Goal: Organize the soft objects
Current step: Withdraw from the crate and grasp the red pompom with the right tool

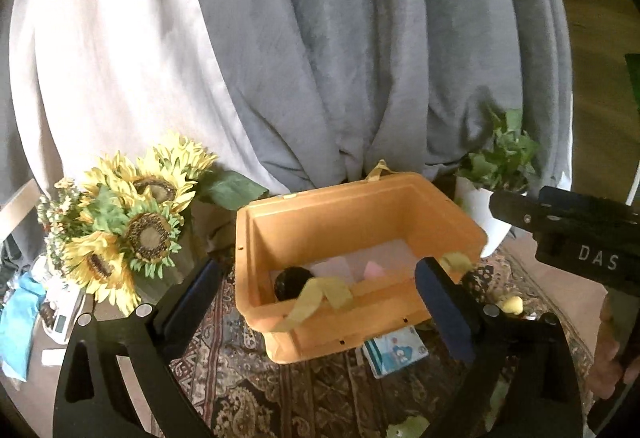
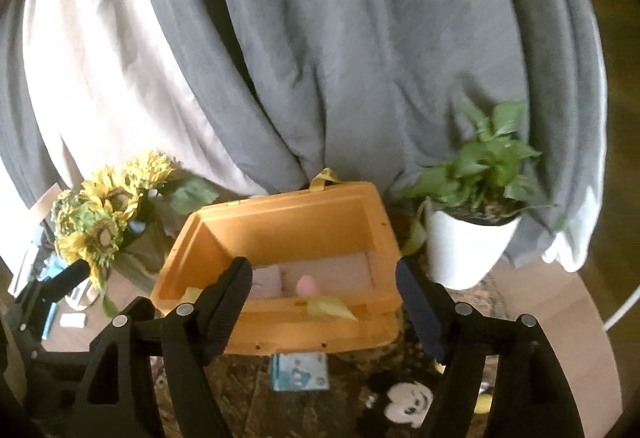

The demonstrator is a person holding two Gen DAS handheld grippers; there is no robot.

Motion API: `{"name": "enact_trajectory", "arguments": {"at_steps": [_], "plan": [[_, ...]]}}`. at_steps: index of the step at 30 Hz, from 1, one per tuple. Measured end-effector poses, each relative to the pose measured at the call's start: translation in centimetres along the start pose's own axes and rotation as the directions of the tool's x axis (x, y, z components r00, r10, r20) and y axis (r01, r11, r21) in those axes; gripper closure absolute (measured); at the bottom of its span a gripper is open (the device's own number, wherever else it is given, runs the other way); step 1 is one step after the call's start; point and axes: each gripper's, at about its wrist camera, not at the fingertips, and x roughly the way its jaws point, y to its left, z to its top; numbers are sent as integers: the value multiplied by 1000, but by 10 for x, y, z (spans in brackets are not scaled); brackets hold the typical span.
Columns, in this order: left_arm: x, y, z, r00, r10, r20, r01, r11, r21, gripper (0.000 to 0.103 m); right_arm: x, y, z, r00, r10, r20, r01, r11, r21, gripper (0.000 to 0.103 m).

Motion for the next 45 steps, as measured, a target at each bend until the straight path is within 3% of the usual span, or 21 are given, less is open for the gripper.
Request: {"name": "enact_trajectory", "arguments": {"at_steps": [14, 21, 29, 45], "plan": [[-45, -21, -37, 1000, -5, 2, 5, 1000, 10, 2, -68, -7, -47, 991, -109, 72, 111, 994, -15, 24], [-61, -30, -60, 999, -47, -8, 47, 999, 5, 2, -88, -15, -73, 991, -114, 68, 113, 993, 25, 24], [-65, -38, -85, 995, -74, -59, 76, 997, 24, 2, -97, -23, -106, 994, -106, 12, 105, 993, 60, 24], [-49, -55, -134, 977, -107, -186, 125, 989, 84, 2, -94, -29, -163, 983, -162, -83, 166, 985, 43, 24]]}}
